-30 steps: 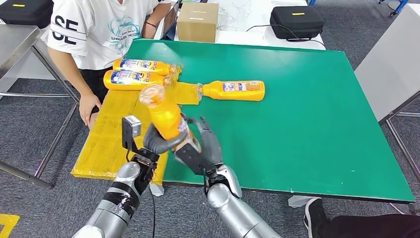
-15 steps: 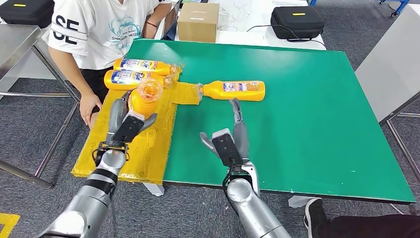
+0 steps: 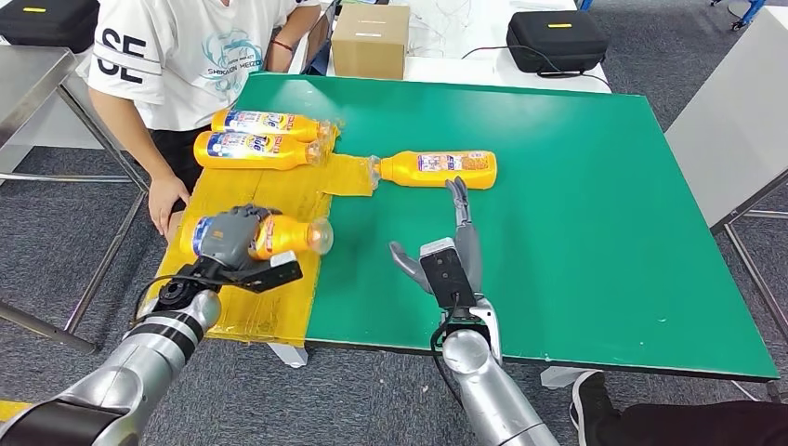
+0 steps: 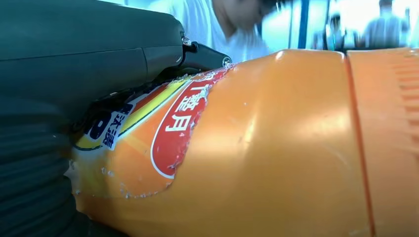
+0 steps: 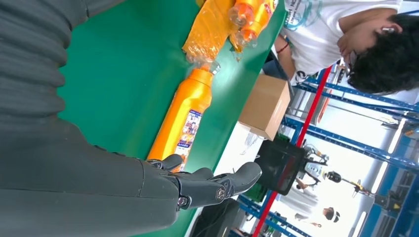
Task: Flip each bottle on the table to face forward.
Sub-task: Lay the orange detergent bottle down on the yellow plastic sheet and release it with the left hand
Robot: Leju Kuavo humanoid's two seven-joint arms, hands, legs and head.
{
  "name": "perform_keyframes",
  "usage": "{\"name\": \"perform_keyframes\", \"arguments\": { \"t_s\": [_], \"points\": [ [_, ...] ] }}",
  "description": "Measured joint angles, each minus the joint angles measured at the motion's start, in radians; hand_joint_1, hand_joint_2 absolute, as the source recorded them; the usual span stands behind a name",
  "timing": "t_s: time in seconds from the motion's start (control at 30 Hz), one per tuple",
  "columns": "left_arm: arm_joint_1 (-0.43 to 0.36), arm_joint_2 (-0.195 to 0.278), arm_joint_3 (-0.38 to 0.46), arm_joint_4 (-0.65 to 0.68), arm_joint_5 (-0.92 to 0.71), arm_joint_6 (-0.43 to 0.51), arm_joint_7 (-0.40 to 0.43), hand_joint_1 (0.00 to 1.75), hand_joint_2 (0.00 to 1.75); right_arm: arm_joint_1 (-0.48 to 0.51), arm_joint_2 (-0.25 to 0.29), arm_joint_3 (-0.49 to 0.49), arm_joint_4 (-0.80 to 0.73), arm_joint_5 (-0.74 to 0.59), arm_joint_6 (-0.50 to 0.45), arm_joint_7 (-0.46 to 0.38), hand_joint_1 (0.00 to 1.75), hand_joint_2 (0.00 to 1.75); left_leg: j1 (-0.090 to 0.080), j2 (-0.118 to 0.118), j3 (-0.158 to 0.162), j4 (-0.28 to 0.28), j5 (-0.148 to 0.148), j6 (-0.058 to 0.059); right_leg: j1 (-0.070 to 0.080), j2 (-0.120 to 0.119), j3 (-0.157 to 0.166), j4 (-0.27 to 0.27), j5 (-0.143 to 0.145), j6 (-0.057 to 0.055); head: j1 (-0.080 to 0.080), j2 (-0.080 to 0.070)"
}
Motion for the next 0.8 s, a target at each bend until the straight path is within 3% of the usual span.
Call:
{"name": "perform_keyframes", "arguments": {
  "t_s": [0.4, 0.43, 0.57, 0.8],
  "points": [
    [-0.033, 0.023, -0.048, 0.102, 0.016, -0.103, -0.010, 1.75, 1.75, -0.006, 0.000, 0.001, -0.001, -0.007, 0.020, -0.004, 0.00, 1.75, 0.000, -0.001, 0.000, 0.000, 0.000, 0.000, 0.000, 0.000, 0.001, 0.000, 0.000, 0.000, 0.000, 0.000],
    [-0.035, 0.024, -0.049, 0.105, 0.017, -0.107, -0.010, 1.68, 1.75, -0.007, 0.000, 0.002, -0.001, -0.007, 0.022, -0.004, 0.00, 1.75, 0.000, -0.001, 0.000, 0.000, 0.000, 0.000, 0.000, 0.000, 0.001, 0.000, 0.000, 0.000, 0.000, 0.000],
    [-0.042, 0.025, -0.049, 0.115, 0.036, -0.123, -0.011, 0.00, 1.75, -0.011, 0.000, 0.004, -0.001, -0.007, 0.029, -0.004, 0.00, 1.75, 0.000, -0.001, 0.001, 0.000, 0.000, 0.000, 0.000, 0.000, 0.001, 0.001, 0.000, 0.000, 0.000, 0.000],
    [-0.029, 0.018, 0.055, 0.120, 0.227, -0.141, -0.127, 0.00, 1.75, -0.017, 0.000, 0.008, -0.001, -0.017, 0.017, -0.005, 0.00, 1.75, 0.000, -0.001, 0.001, 0.000, 0.001, 0.000, 0.000, 0.000, 0.000, 0.002, 0.000, 0.000, 0.000, 0.000]
  ]
}}
